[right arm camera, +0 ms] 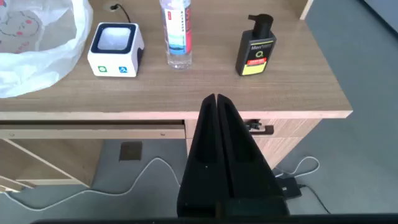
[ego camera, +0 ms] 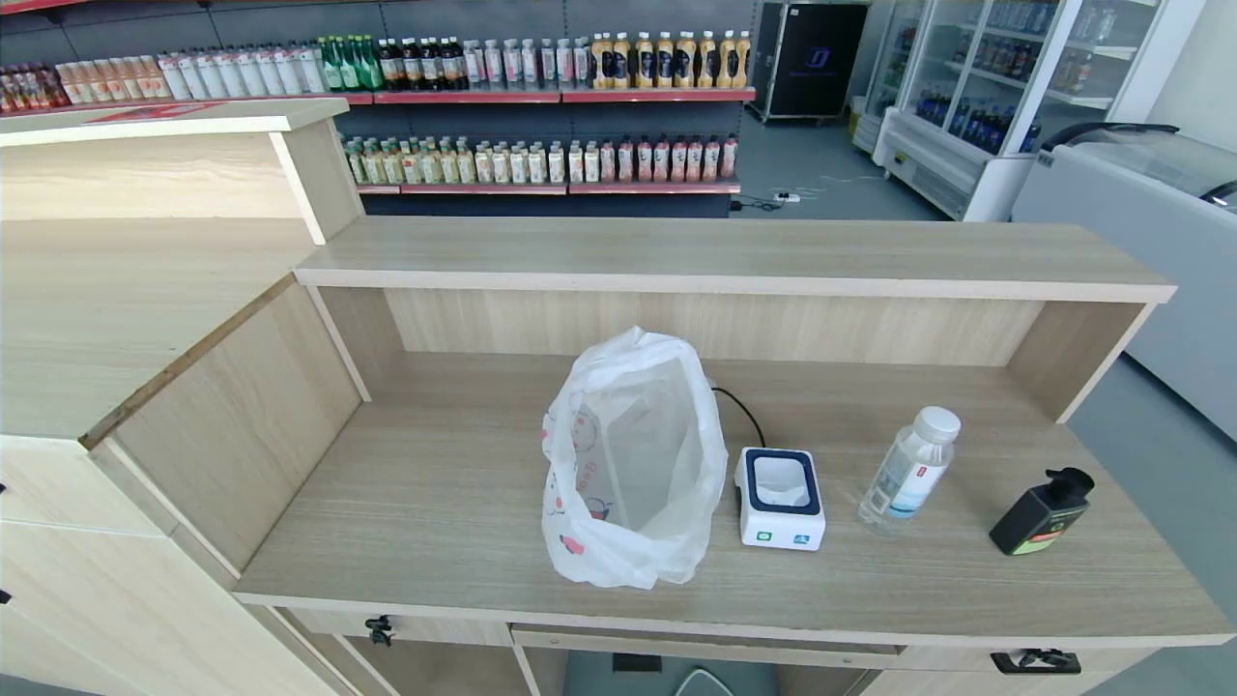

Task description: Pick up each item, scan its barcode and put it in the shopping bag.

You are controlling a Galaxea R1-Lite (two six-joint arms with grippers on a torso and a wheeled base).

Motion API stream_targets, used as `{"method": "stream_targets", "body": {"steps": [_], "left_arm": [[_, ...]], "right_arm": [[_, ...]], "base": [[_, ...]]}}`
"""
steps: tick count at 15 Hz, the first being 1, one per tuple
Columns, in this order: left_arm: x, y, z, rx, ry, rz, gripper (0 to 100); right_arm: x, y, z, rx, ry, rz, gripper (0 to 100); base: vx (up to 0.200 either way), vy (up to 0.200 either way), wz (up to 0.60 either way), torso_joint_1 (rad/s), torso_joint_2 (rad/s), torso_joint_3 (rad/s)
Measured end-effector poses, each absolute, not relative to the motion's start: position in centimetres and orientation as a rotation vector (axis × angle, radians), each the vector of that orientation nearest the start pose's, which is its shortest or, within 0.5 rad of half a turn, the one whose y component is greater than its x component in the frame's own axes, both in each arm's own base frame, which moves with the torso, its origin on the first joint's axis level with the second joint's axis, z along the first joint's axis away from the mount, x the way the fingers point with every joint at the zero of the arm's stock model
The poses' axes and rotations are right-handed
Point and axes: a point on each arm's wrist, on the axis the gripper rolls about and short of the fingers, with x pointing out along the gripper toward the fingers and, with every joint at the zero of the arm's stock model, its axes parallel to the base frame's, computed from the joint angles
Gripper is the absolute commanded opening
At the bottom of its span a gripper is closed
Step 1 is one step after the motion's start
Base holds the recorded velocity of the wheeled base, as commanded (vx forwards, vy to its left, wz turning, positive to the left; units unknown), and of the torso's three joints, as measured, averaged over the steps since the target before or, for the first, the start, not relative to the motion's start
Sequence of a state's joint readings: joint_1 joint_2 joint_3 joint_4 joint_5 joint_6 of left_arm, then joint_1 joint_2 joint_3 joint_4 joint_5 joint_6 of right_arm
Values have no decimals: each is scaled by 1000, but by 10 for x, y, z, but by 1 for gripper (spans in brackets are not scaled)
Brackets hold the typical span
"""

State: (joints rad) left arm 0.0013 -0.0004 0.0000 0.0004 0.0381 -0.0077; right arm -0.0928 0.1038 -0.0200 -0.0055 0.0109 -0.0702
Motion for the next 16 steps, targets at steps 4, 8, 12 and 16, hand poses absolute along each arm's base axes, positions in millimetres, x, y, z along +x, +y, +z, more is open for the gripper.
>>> {"method": "stream_targets", "body": {"steps": [4,8,12,16], "left_arm": [[-23,1,75,-7,0,39,100],[-23,1,75,-7,-1,39,100],[-23,1,75,-8,-1,39,100],[-23,1,75,-7,-1,39,100]], "right_arm": [[-1,1,164,-53,35,3,0],[77,-1,242,-76,91,58,0],[144,-1,239,-97,185,120,100],[189,-10,197,-96,263,102,100]], "base": [[0,0,0,0,0,0],[0,0,0,0,0,0],[0,0,0,0,0,0],[0,0,0,0,0,0]]}}
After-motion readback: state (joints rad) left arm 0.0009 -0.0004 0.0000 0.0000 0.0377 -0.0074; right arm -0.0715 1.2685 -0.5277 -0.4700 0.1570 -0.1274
